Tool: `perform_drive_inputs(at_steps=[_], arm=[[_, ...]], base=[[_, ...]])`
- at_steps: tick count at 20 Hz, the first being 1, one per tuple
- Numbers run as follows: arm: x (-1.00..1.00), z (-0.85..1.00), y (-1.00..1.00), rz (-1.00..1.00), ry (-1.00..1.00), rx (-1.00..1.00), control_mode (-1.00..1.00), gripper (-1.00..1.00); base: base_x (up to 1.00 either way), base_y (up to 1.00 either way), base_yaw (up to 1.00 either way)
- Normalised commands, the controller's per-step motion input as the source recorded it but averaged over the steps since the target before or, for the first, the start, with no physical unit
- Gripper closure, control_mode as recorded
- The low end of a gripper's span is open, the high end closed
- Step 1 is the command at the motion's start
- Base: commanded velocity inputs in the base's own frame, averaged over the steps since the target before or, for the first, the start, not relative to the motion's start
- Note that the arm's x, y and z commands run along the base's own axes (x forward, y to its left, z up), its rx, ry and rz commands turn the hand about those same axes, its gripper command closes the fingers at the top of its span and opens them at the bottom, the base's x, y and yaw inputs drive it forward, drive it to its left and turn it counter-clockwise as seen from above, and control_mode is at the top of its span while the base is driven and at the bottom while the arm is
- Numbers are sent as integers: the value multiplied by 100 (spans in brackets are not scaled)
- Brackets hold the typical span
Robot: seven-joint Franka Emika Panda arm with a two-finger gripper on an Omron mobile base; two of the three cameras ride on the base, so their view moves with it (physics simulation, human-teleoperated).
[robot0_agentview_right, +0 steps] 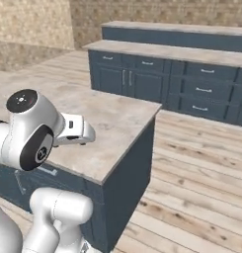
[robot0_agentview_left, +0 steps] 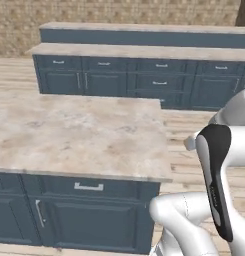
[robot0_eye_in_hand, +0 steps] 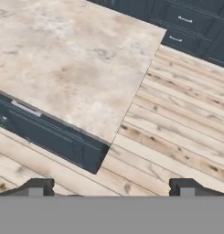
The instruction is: Move the banana and mayonnaise from the second highest shelf to the top shelf to make space. Then, place the pitcher from the counter on the cleared second highest shelf.
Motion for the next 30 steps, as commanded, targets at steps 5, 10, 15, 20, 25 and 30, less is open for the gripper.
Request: perform_drive_inputs(at_steps=[5, 10, 15, 20, 25, 30], arm=[[0, 0, 0, 0, 0, 0, 100, -100], [0, 0, 0, 0, 0, 0, 100, -100], [0, 0, 0, 0, 0, 0, 100, -100], [0, 0, 0, 0, 0, 0, 100, -100], [0, 0, 0, 0, 0, 0, 100, -100], [0, 0, 0, 0, 0, 0, 100, -100]], base=[[0, 46, 67], [18, 79, 59], [37, 91, 34], [13, 98, -7], [4, 100, -35], [23, 100, -46]])
